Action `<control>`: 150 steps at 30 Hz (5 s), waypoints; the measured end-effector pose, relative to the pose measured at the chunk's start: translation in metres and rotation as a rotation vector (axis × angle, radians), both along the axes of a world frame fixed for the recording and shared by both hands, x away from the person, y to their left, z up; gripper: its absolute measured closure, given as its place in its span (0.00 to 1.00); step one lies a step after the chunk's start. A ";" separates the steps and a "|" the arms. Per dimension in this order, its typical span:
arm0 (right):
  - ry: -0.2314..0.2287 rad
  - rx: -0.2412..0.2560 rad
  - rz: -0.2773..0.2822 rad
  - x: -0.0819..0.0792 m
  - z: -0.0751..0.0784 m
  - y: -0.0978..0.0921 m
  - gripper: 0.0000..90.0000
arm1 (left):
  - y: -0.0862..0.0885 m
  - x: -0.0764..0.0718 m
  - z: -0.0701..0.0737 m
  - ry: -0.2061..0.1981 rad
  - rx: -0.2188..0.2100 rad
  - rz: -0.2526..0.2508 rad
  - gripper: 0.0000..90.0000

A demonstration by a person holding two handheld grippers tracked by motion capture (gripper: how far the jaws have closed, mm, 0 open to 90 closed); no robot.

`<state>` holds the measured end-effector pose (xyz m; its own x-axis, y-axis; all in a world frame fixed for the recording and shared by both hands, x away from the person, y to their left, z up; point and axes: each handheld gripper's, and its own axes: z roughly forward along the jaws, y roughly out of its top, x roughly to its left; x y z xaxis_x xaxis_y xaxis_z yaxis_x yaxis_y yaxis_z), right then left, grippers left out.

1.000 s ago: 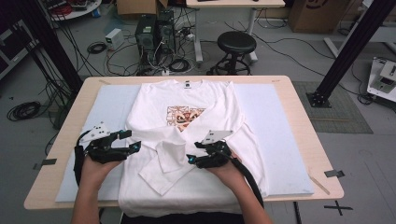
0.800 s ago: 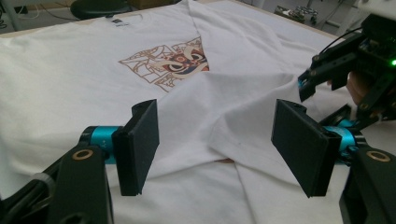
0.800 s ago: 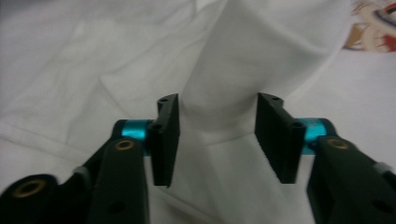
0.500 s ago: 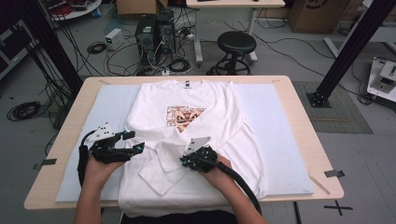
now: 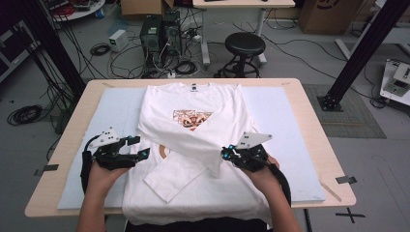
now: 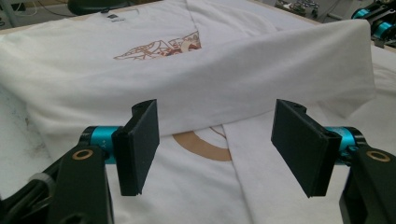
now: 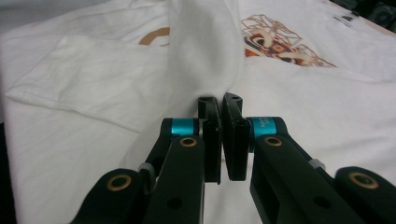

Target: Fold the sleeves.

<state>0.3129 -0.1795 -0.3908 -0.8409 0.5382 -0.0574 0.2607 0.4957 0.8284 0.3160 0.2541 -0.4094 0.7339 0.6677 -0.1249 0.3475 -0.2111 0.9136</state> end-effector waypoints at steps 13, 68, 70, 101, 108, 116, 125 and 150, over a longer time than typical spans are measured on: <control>0.014 0.057 -0.094 0.001 -0.013 -0.035 0.81 | -0.006 0.003 -0.005 0.019 0.012 -0.008 0.36; -0.050 0.048 -0.215 -0.022 -0.020 -0.067 0.83 | -0.003 0.004 -0.010 0.020 -0.008 0.003 0.36; -0.057 0.049 -0.233 -0.025 -0.018 -0.070 0.78 | -0.003 0.004 -0.010 0.020 -0.004 0.003 0.36; 0.078 -0.041 -0.026 0.014 -0.043 0.013 0.74 | -0.006 0.004 -0.011 0.021 -0.001 -0.010 0.36; 0.090 -0.075 -0.016 0.015 -0.047 0.018 0.70 | -0.005 0.004 -0.010 0.019 -0.001 -0.010 0.36; 0.032 -0.005 -0.100 -0.002 -0.029 -0.028 0.70 | -0.005 0.004 -0.010 0.020 -0.004 -0.009 0.36; 0.088 -0.106 -0.017 -0.006 -0.054 -0.018 0.82 | -0.009 0.004 -0.011 0.022 0.002 -0.015 0.36; -0.048 -0.042 -0.126 -0.074 -0.002 -0.074 0.89 | -0.010 0.004 -0.011 0.023 0.002 -0.015 0.36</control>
<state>0.2391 -0.2537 -0.3928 -0.7625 0.6356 -0.1204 0.2839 0.4960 0.8206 0.3205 0.2440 -0.4200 0.7407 0.6570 -0.1403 0.3650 -0.2182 0.9051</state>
